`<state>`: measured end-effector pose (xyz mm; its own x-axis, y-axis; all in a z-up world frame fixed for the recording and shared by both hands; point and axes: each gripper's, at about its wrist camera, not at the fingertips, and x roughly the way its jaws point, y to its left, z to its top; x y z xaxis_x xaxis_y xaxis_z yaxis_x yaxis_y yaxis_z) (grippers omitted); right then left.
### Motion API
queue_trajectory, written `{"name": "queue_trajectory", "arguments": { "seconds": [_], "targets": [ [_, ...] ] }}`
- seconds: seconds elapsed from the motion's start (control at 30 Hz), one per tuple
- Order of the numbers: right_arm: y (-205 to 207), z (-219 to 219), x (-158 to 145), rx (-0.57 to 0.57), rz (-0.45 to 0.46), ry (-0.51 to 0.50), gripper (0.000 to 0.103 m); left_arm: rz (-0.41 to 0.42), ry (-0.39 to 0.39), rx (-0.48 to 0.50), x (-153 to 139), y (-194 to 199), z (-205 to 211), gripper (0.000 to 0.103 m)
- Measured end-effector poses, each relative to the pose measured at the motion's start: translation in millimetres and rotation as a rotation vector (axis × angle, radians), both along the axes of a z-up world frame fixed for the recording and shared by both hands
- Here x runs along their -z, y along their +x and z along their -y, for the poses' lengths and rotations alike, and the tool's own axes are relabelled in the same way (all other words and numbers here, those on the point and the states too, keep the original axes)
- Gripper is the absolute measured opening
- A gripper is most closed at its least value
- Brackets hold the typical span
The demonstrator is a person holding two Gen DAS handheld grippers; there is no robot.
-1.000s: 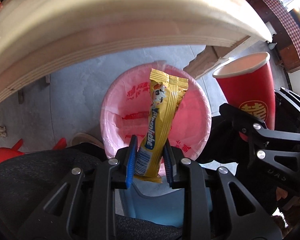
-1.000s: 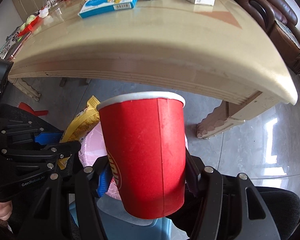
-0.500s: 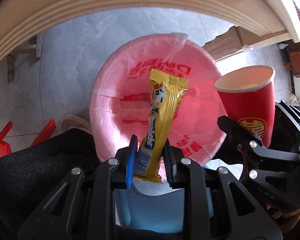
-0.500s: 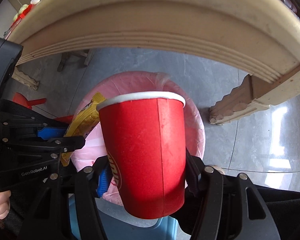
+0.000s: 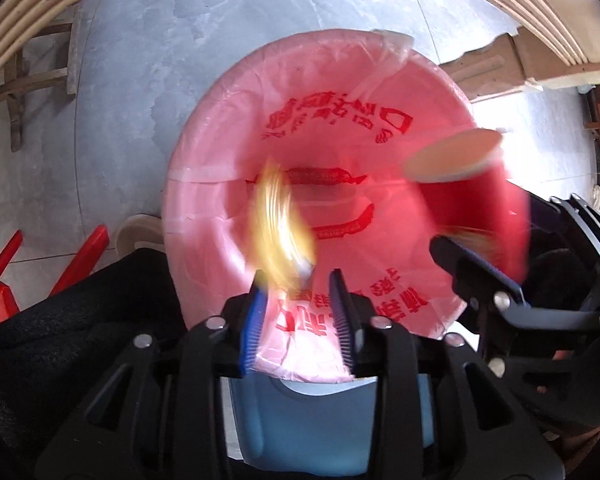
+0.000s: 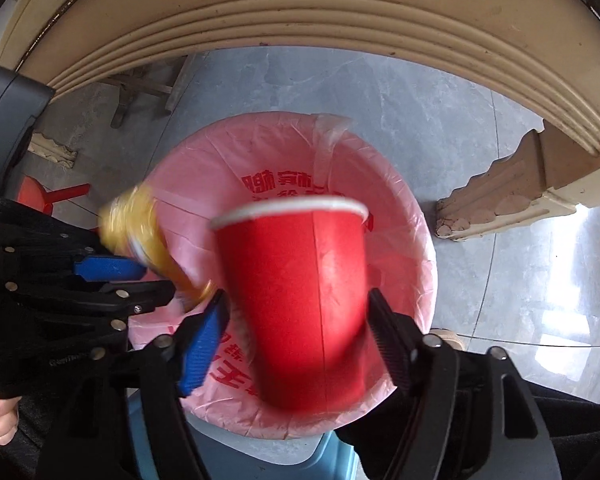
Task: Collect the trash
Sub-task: 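Open the right tool to drop the red cup while the left tool drops the wrapper, then raise both open tools from the bin back toward the table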
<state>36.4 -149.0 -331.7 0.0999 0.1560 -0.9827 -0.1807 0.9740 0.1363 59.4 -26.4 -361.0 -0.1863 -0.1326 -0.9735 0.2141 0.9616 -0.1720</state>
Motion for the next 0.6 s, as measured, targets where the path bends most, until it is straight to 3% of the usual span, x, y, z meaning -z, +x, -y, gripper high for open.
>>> {"name": "queue_trajectory", "arguments": {
  "seconds": [0.07,0.6],
  "targets": [
    [1.1,2.0,1.6,0.009,-0.003,0.003,0.077,0.003,0.013,-0.009,1.5,1.3,-1.5,0.048],
    [3.6,4.8,5.7,0.022,-0.025,0.012,0.078,0.001,0.015,-0.021,2.6,3.2,-4.7,0.052]
  ]
}}
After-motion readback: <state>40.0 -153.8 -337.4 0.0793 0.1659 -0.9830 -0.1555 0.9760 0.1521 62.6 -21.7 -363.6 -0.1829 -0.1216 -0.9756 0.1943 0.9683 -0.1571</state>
